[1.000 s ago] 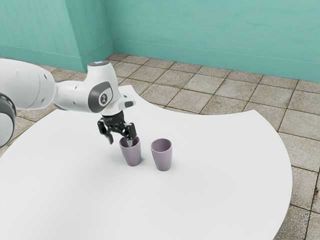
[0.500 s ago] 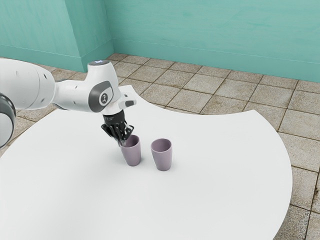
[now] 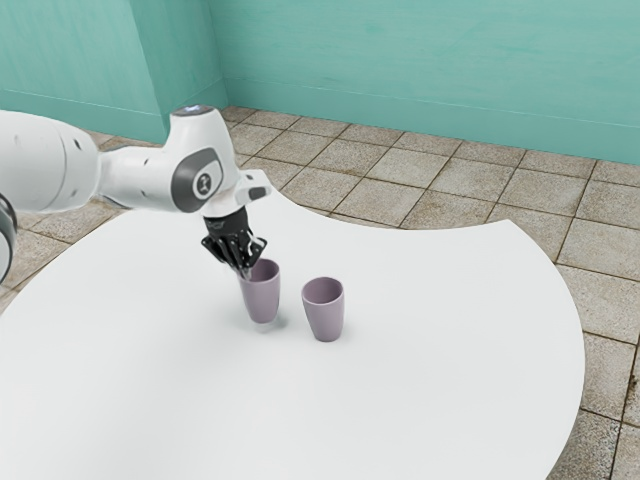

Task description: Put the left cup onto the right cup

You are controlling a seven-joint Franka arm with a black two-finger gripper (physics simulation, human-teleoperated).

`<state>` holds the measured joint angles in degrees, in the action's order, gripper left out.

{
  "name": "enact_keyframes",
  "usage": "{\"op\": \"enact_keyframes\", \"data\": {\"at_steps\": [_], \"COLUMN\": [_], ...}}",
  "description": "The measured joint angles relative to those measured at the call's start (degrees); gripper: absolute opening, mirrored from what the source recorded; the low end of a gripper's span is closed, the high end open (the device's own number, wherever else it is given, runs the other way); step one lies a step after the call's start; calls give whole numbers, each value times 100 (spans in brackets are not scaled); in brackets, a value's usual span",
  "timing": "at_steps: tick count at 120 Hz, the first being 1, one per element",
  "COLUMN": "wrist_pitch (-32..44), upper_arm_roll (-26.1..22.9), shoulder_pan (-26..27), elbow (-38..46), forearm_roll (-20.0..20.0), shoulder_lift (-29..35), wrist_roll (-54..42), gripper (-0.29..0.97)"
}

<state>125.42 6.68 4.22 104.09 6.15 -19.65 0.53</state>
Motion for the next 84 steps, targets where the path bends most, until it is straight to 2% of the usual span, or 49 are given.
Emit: {"op": "enact_keyframes", "data": {"at_steps": [51, 84], "wrist_pitch": [-388, -719], "upper_arm_roll": [-8, -52], "shoulder_pan": [203, 318], "elbow": [-12, -404], "forearm_roll": [-67, -64], "shoulder_lift": [643, 685], "wrist_roll": [167, 256], "gripper": [-11, -11]}}
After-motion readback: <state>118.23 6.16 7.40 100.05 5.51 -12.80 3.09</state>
